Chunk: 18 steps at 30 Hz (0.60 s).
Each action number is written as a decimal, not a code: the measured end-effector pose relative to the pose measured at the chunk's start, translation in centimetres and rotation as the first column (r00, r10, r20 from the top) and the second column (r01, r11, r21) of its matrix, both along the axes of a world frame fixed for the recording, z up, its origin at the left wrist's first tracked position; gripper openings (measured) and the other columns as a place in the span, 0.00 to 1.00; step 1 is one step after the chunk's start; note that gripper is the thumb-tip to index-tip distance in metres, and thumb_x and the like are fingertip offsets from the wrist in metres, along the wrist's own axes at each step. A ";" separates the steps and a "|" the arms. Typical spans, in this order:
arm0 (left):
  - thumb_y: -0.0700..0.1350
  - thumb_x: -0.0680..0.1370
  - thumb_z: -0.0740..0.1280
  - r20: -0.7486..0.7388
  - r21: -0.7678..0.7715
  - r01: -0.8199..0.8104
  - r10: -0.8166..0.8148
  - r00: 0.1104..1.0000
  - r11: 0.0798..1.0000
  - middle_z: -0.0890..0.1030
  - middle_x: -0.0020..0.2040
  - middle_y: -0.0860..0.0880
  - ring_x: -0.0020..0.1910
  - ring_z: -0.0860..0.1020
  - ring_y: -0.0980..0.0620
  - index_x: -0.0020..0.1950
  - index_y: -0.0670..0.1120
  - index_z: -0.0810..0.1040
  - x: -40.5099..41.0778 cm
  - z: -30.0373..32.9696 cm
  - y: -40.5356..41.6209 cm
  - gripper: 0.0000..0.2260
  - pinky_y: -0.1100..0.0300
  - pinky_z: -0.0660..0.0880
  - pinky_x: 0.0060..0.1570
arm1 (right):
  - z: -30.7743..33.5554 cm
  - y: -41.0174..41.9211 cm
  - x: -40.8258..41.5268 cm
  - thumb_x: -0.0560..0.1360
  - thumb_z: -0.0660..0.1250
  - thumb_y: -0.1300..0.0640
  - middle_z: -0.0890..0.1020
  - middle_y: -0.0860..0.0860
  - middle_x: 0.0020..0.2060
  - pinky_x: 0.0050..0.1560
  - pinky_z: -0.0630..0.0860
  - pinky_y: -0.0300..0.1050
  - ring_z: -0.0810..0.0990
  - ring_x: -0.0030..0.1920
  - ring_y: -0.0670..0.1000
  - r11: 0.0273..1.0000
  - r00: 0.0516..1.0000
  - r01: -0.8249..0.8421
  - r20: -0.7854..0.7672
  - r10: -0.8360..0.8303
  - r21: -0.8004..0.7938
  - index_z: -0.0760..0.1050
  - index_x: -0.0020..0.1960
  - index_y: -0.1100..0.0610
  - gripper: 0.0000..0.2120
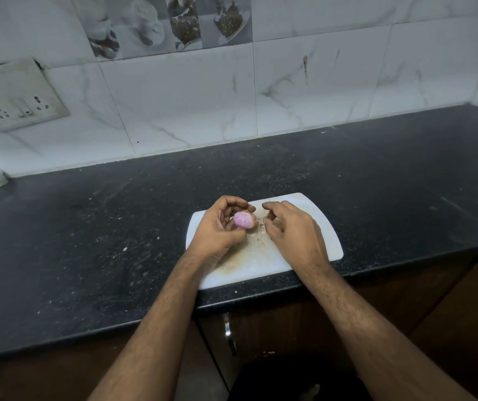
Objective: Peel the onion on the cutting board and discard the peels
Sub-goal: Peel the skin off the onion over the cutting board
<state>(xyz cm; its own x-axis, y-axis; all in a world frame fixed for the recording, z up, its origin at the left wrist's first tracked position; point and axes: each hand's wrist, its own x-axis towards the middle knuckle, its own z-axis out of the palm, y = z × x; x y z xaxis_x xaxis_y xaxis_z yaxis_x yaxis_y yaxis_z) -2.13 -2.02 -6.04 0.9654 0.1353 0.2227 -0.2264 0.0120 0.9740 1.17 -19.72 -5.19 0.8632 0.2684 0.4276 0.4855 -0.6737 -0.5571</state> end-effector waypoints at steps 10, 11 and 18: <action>0.26 0.66 0.70 0.001 -0.023 0.016 -0.016 1.000 1.000 0.83 0.59 0.39 0.56 0.81 0.48 0.59 0.40 0.76 0.1 -0.3 0.4 0.23 0.62 0.79 0.52 | 0.5 0.1 0.0 0.79 0.62 0.33 0.83 0.39 0.50 0.49 0.80 0.47 0.81 0.48 0.42 0.986 0.976 -0.164 -0.150 0.160 -0.015 0.74 0.67 0.45 0.23; 0.26 0.67 0.71 0.005 -0.028 0.023 -0.022 1.000 0.999 0.82 0.60 0.39 0.57 0.81 0.48 0.59 0.40 0.76 0.1 -0.3 0.5 0.23 0.61 0.79 0.53 | 0.5 0.1 0.0 0.78 0.63 0.32 0.82 0.39 0.49 0.47 0.79 0.46 0.80 0.47 0.41 0.986 0.974 -0.169 -0.155 0.165 -0.014 0.74 0.66 0.45 0.23; 0.21 0.66 0.69 0.031 -0.120 0.112 -0.109 0.994 0.986 0.76 0.72 0.39 0.68 0.78 0.48 0.68 0.38 0.70 0.2 -0.2 0.6 0.31 0.59 0.80 0.60 | 0.4 -0.1 0.1 0.77 0.69 0.39 0.82 0.39 0.55 0.52 0.79 0.48 0.79 0.50 0.43 0.978 0.968 -0.209 -0.147 0.206 -0.007 0.71 0.73 0.41 0.25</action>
